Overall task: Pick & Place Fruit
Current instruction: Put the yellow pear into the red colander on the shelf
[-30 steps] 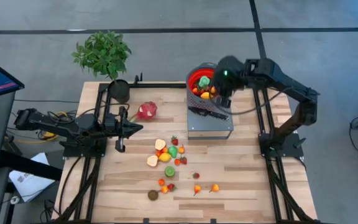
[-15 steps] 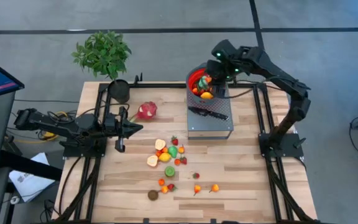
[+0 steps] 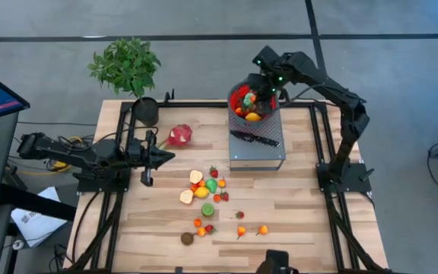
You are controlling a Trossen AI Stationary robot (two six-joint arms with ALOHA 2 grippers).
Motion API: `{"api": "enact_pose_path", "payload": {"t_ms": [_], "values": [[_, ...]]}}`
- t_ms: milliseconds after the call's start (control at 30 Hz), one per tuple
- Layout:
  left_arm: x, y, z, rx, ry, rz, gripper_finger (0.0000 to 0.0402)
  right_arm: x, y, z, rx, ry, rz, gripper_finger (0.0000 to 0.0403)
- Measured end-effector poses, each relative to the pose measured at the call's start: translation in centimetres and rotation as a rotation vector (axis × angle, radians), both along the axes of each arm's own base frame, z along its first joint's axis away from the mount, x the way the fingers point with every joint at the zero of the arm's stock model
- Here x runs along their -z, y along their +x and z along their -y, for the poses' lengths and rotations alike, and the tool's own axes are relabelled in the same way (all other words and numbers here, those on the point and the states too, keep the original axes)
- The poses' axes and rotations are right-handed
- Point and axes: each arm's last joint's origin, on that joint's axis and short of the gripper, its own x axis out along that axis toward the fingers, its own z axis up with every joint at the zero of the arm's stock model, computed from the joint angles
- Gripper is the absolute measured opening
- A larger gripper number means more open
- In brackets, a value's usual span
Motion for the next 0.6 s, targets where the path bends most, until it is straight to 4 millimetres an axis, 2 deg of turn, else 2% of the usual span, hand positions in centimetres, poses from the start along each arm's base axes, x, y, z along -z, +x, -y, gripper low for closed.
{"api": "enact_pose_path", "payload": {"t_ms": [267, 600], "values": [[0.0, 0.0, 0.0, 0.0, 0.0, 0.001, 0.0003, 0.0, -1.5, 1.8, 0.069, 0.05, 0.036, 0.0106], [0.0, 0.0, 0.0, 0.0, 0.0, 0.001, 0.0003, 0.0, -1.6, 1.9, 0.087, 0.057, 0.038, 0.0159]]}}
